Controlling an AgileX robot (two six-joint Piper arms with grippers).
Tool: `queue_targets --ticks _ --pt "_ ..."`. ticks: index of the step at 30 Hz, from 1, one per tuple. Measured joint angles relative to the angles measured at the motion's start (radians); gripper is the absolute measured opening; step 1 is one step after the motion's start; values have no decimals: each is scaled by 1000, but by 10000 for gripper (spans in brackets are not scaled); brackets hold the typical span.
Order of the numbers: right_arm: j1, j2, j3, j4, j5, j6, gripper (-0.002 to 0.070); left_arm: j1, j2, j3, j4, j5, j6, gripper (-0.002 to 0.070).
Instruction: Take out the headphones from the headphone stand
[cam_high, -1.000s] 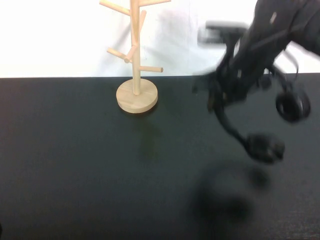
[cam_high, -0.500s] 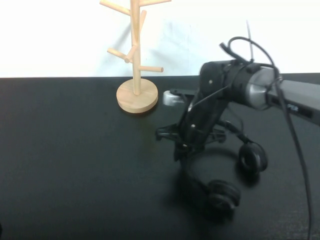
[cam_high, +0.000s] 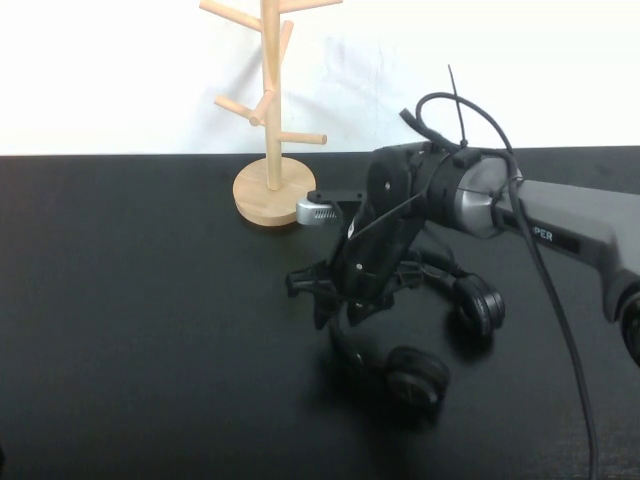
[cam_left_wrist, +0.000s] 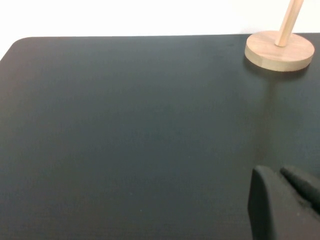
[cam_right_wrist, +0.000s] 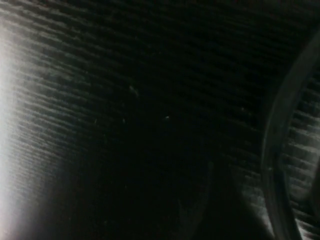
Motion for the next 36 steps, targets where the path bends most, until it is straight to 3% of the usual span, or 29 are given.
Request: queue_targets --ticks 4,8,11,17,20,36 --pt "12 0 0 -31 1 1 364 0 0 0 0 0 0 -4" --pt "25 -25 0 -109 54 11 343 0 0 0 0 0 0 -4" --pt "42 -83 0 -175 137 18 272 0 0 0 0 0 0 -4" --pt "85 -287 69 -275 272 38 48 0 0 0 0 0 0 -4" --pt "91 -408 152 -299 289 58 8 0 0 0 0 0 0 -4" --pt "91 -924 367 -393 317 7 -9 0 0 0 1 1 0 -4"
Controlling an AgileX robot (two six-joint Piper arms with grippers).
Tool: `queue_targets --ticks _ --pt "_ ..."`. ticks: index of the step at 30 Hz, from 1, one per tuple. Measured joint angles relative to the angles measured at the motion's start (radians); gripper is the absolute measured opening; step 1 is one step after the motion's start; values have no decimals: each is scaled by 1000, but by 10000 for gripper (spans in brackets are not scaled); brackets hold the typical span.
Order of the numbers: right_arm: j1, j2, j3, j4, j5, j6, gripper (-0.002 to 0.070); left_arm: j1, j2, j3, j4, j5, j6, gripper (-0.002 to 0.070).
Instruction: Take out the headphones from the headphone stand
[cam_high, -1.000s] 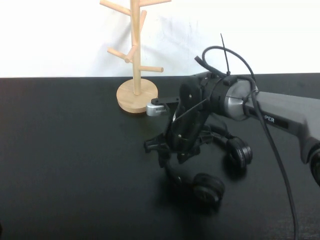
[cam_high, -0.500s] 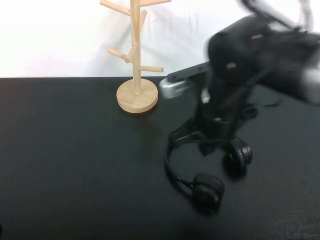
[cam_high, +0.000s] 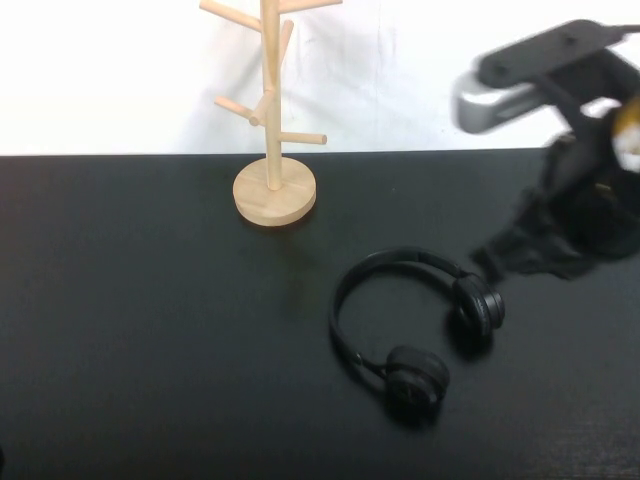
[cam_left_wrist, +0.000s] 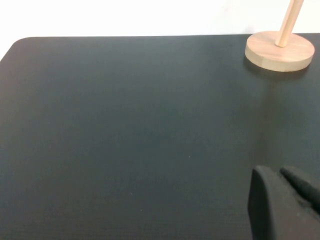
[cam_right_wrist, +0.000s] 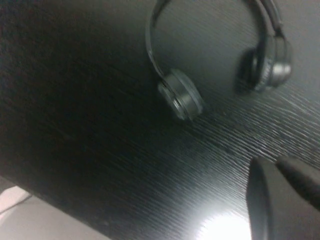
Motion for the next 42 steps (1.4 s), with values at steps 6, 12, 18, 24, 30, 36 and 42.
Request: queue_targets --ticks 6,12,18,24,30,36,42 --pt "0 -107 32 -32 13 -16 -9 0 0 0 0 0 0 -4" --pt "0 -163 32 -82 16 -57 -9 0 0 0 0 0 0 -4" --pt "-4 -204 86 -150 16 -48 -9 0 0 0 0 0 0 -4" --pt "-164 -342 360 -129 -250 -26 -9 0 0 0 0 0 0 -4" --pt "-429 -537 793 -19 -701 -27 -9 0 0 0 0 0 0 -4" --pt "-657 -768 1173 -24 -1045 -29 -9 0 0 0 0 0 0 -4" --pt "-761 -1026 1366 -26 -1144 -29 -9 0 0 0 0 0 0 -4"
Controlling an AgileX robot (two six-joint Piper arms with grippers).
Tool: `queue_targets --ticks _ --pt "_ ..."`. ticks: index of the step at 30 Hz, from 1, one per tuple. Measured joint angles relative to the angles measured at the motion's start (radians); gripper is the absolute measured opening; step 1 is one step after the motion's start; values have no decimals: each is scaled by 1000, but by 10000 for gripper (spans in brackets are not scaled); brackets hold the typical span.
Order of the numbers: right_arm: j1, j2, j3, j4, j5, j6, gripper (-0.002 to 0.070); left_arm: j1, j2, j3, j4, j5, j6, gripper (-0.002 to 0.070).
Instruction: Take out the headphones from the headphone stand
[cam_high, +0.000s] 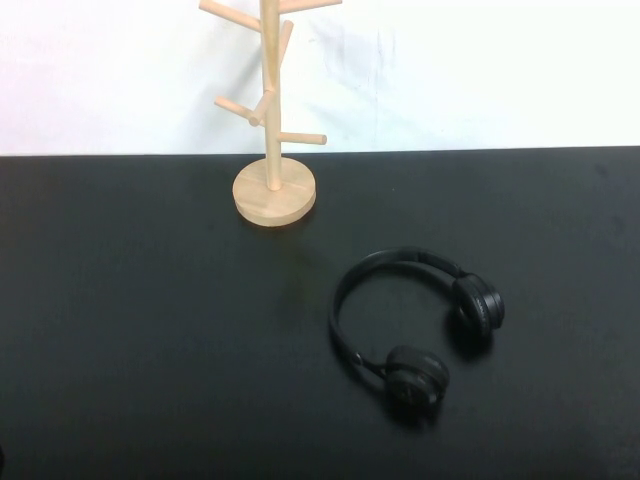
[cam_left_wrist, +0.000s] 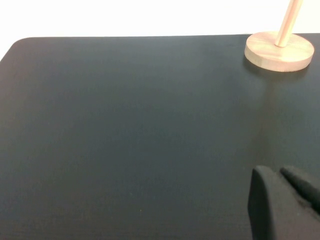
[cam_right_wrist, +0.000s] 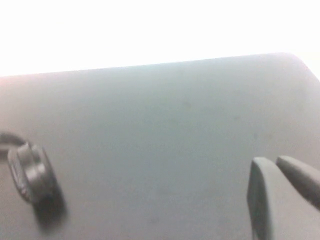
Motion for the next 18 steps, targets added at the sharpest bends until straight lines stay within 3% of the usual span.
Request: queue_targets --ticks 9,18 --pt "-20 -304 76 0 15 0 -9 0 0 0 0 0 0 -4" --pt "-20 -327 76 -54 189 -27 -9 0 0 0 0 0 0 -4"
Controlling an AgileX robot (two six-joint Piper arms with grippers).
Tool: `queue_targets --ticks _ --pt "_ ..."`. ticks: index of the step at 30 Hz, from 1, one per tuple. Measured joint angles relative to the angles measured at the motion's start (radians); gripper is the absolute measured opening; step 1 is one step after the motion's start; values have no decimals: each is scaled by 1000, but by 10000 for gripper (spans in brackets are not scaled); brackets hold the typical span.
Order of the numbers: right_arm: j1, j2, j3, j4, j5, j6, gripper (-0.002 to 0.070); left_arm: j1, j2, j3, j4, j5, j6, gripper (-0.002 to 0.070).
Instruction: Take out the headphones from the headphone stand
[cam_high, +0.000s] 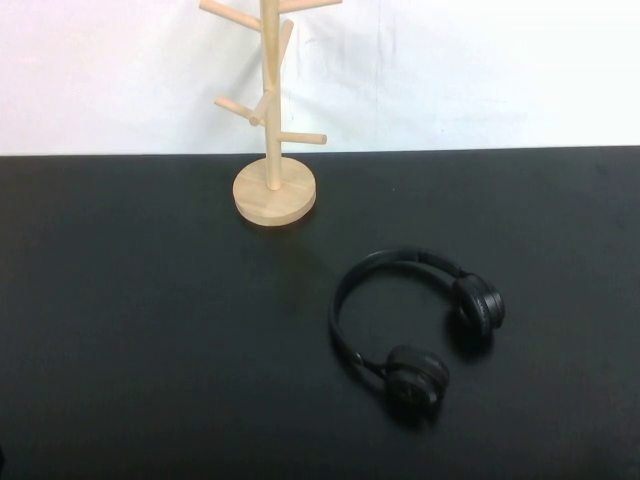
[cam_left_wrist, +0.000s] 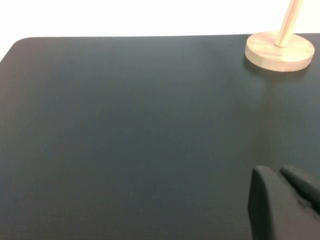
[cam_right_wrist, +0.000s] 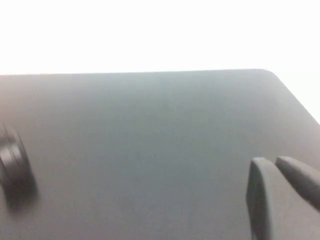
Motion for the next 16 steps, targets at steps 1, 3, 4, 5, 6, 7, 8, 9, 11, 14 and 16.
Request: queue_targets --ticks 1,3,4,5,6,7,8,9,11,14,16 --pt "0 0 0 -10 35 -1 -9 0 0 0 0 0 0 -4" --pt "0 0 0 -20 89 -1 -9 0 0 -2 0 0 0 -4" --pt "0 0 0 -22 96 -1 -9 0 0 -2 0 0 0 -4" --pt "0 0 0 -22 99 -3 -9 0 0 -2 0 0 0 -4" --pt "0 0 0 -23 99 -3 -9 0 0 -2 0 0 0 -4" --pt "0 0 0 -23 99 -3 -9 0 0 -2 0 0 0 -4" --pt "0 0 0 -24 101 -3 -9 0 0 -2 2 0 0 -4" --pt "0 0 0 -24 103 -3 -9 0 0 -2 2 0 0 -4" --pt "0 0 0 -25 104 -3 -9 0 0 -2 2 0 0 -4" --pt "0 0 0 -25 104 -3 -9 0 0 -2 2 0 0 -4" --pt "0 0 0 -25 104 -3 -9 0 0 -2 2 0 0 -4"
